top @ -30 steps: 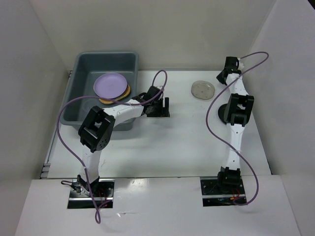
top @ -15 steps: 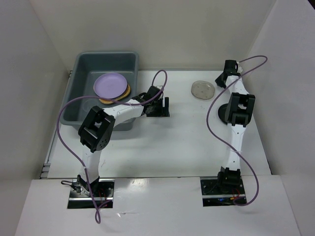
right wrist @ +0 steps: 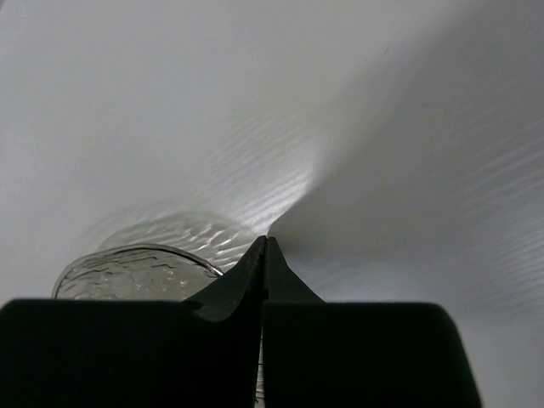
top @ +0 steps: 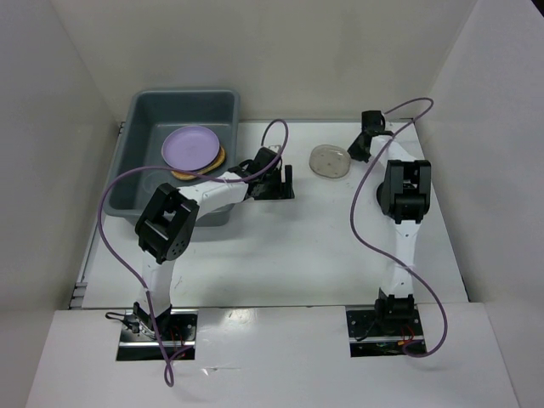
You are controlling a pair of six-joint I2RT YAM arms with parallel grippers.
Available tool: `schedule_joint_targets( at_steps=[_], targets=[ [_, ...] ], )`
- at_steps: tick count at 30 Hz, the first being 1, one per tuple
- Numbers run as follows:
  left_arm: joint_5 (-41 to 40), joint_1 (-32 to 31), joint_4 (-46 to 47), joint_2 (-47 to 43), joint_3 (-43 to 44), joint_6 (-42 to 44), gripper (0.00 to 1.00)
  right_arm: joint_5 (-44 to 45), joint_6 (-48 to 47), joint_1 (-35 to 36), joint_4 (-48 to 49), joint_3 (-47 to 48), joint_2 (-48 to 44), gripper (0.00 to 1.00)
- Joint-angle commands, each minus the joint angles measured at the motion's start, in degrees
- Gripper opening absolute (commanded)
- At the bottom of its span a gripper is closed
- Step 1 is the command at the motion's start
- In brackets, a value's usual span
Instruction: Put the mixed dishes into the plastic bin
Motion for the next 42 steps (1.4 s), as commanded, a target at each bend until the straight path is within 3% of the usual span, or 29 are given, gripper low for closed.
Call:
schedule_joint_targets(
  at_steps=[1, 4, 12, 19, 20, 22, 25, 27, 28, 32, 38, 42],
  targets=[
    [-3.26, 0.04, 3.17, -3.74, -0.92, -1.66, 0.86, -0.55, -0.66, 3.09, -3.06, -5.34, -4.51, 0.00],
    [-7.03, 0.04, 4.40, -3.74, -1.45, -2.18, 0.87, -2.83, -0.13, 5.37, -1.92, -9.56, -8.38, 0.00],
    [-13.81, 0.04, 5.73, 3.45, 8.03, -3.33, 0.88, -3.63, 0.39, 8.29, -0.60, -18.72, -17.08, 0.00],
    [-11.44, 3.99, 6.78, 11.88, 18.84, -9.57, 0.83, -2.32, 0.39, 8.81, 0.02, -25.39, -24.01, 0.02],
    [-11.44, 4.00, 6.78, 12.77, 19.81, -10.09, 0.82, -1.44, -0.21, 8.81, 0.02, -26.01, -24.99, 0.05],
    [-11.44, 4.00, 6.78, 15.22, 21.83, -11.32, 0.82, -0.56, -0.22, 8.81, 0.02, -27.94, -27.10, 0.26],
    [-11.44, 4.00, 5.73, 18.21, 23.94, -12.64, 0.81, 1.29, -0.75, 8.81, 0.02, -30.40, -31.84, 0.45],
    [-10.83, 4.00, 5.73, 19.45, 25.52, -13.17, 0.80, 2.08, -1.28, 8.81, -0.51, -31.55, -35.62, 0.52],
    [-10.82, 4.00, 5.73, 19.98, 25.53, -13.18, 0.80, 2.87, -2.06, 8.81, -0.51, -32.08, -36.94, 0.62],
    [-9.69, 4.00, 5.73, 22.09, 27.46, -14.93, 0.78, 4.28, -3.39, 8.81, -1.65, -34.28, -43.79, 0.77],
    [-8.63, 4.00, 5.20, 24.81, 30.53, -16.16, 0.73, 7.00, -4.00, 8.81, -4.11, -36.47, -54.69, 0.81],
    [-9.15, 4.00, 4.58, 26.13, 31.68, -16.16, 0.58, 7.80, -4.53, 8.81, -5.43, -37.53, -58.83, 0.82]
  ],
)
